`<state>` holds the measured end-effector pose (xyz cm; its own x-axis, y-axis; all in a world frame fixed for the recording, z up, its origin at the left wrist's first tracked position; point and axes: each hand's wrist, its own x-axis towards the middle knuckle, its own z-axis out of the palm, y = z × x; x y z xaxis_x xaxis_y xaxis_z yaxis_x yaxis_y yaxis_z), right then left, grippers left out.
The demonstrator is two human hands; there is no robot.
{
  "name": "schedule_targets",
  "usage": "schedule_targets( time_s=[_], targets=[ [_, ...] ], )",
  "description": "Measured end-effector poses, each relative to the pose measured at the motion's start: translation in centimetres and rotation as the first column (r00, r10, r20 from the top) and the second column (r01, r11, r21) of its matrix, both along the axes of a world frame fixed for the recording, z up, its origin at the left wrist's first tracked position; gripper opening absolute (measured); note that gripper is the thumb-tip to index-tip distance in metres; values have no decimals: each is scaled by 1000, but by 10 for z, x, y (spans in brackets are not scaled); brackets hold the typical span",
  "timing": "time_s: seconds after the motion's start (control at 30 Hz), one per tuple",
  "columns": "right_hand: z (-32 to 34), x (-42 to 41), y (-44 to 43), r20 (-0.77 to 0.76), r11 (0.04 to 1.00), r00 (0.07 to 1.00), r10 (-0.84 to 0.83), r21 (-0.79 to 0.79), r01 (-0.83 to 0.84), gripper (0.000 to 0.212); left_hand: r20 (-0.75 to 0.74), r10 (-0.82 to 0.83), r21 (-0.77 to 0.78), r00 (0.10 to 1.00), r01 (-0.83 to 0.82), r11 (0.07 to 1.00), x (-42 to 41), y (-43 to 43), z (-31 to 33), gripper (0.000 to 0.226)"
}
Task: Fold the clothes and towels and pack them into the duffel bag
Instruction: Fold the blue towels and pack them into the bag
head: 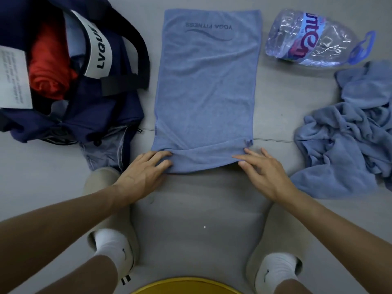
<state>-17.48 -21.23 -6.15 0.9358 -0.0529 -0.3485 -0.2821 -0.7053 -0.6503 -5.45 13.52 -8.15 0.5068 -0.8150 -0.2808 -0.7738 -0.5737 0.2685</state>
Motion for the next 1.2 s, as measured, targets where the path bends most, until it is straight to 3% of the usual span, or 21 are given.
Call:
schedule_targets(
  time_s=[0.07, 0.2, 0.33, 0.47, 0.6, 0.73, 0.8, 0.93, 1.07, 1.2],
  targets=[
    [13, -1, 2, 7, 998, 998, -55, 17, 54, 26, -2, 54, -67, 999, -54, 996, 1, 2, 1, 22],
    [28, -1, 2, 18, 991, 992, -127, 33, 127, 23, -118, 217, -112, 969, -230, 967, 5, 3, 17, 23],
    [33, 8, 6, -8, 968, 979, -205, 143, 204, 19, -163, 383, -176, 909, -409, 895, 10, 0, 39, 21],
    [44, 26, 3, 33, 942, 956, -292, 181, 282, 31, -202, 519, -209, 830, -555, 805, 29, -13, 58, 22],
    [54, 52, -12, 105, 944, 940, -325, 100, 315, 31, -200, 563, -273, 802, -598, 754, 66, -30, 75, 7],
    [63, 87, -35, 184, 960, 946, -265, -43, 277, 26, -203, 535, -299, 820, -572, 764, 117, -53, 96, 14],
    [71, 111, -46, 217, 958, 948, -233, -120, 262, 25, -277, 516, -302, 811, -583, 754, 145, -67, 107, 16],
    [87, 164, -64, 266, 955, 950, -166, -198, 222, 23, -533, 538, -238, 653, -726, 645, 203, -97, 117, 20],
    [93, 224, -80, 284, 938, 951, -121, -280, 202, 22, -737, 531, -194, 419, -883, 427, 248, -126, 118, 15],
    [88, 281, -90, 297, 915, 952, -76, -359, 185, 25, -708, 562, -218, 427, -890, 401, 287, -143, 103, 15]
  ],
)
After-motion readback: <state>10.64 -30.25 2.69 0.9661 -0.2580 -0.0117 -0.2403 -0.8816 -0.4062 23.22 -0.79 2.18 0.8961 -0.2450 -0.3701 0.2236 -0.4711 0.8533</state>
